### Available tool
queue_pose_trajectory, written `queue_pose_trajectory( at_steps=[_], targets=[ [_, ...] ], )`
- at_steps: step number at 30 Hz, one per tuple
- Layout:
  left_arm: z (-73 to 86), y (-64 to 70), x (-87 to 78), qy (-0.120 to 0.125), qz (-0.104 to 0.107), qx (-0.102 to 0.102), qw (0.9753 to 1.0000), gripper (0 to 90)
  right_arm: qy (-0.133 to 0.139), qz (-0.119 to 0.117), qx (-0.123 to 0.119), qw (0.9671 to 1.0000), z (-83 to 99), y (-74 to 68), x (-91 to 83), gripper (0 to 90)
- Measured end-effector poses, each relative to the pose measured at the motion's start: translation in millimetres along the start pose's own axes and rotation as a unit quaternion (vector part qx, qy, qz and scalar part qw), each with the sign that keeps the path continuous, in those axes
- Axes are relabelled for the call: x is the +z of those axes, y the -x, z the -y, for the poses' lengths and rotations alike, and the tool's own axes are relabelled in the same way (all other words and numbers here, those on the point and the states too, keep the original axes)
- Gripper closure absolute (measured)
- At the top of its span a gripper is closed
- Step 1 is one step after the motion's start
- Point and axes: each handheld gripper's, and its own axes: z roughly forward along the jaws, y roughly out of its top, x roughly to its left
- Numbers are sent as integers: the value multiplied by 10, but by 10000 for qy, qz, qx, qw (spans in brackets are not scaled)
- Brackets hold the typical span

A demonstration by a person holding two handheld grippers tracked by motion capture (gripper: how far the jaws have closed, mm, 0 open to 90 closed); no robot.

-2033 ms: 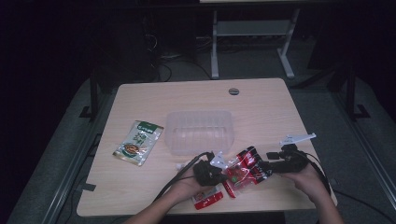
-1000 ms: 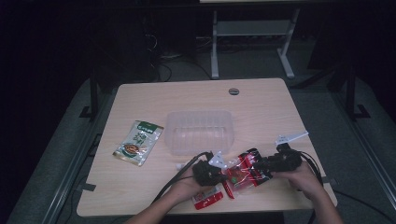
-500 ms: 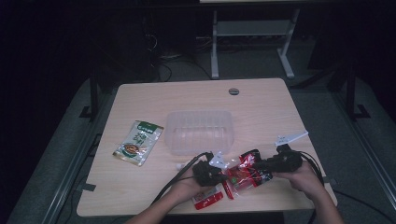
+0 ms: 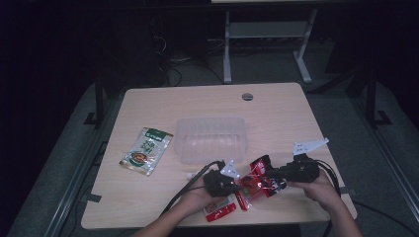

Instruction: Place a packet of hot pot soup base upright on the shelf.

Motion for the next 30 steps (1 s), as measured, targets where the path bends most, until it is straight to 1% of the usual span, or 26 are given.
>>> queue_pose_trajectory(
  at_steps=[1,2,3,4,5,6,10,11,13,14,15,17,18,19,20,21,22,25,27,30],
  targets=[
    [-2,-3,0,-4,22,-41,10000,900,51,-63,12,10000,-12,-14,-1,900],
    [-2,-3,0,-4,22,-41,10000,900,51,-63,12,10000,-12,-14,-1,900],
    [-5,-15,-3,-31,13,-64,10000,899,221,-217,1,9995,-41,-47,-4,900],
    [-5,-15,-3,-31,13,-64,10000,899,221,-217,1,9995,-41,-47,-4,900],
    [-6,-26,-5,-38,-7,-58,10000,899,316,-258,-33,9992,-52,-51,-7,900],
    [-7,-32,-7,-31,-29,-40,10000,899,498,-389,7,9980,-84,-83,-31,900],
    [-19,-32,-35,57,-12,-89,9999,898,625,-444,-37,9970,-121,-130,-50,900],
    [-28,-36,-63,67,-20,-35,10000,897,637,-451,-58,9969,-127,-140,-56,900],
    [-43,-38,-136,146,31,-22,9999,859,716,-497,-97,9961,-150,-174,-74,900],
    [-43,-38,-136,146,31,-22,9999,845,716,-497,-97,9961,-150,-174,-74,900],
    [-45,-23,-207,211,77,-96,9997,827,775,-486,-147,9957,-174,-210,-82,900],
    [-44,-13,-296,249,134,-88,9996,805,781,-458,-203,9957,-197,-250,-87,900],
    [-44,-13,-296,249,134,-88,9996,785,781,-458,-203,9957,-197,-250,-87,900],
    [-32,-6,-390,271,182,-78,9994,762,842,-475,-280,9949,-220,-278,-95,900],
    [-32,-6,-390,271,182,-78,9994,733,842,-475,-280,9949,-220,-278,-95,900],
    [-6,-3,-483,278,212,-61,9994,699,917,-468,-320,9942,-243,-296,-110,900],
    [11,-9,-531,260,200,-35,9995,678,929,-471,-309,9941,-251,-301,-118,900],
    [82,-32,-671,332,209,-94,9992,616,973,-463,-308,9937,-276,-320,-130,900],
    [144,-49,-766,392,175,-131,9990,568,968,-475,-298,9937,-296,-331,-126,900],
    [259,-70,-906,506,78,-142,9986,511,984,-403,-321,9938,-333,-360,-114,900]
  ],
)
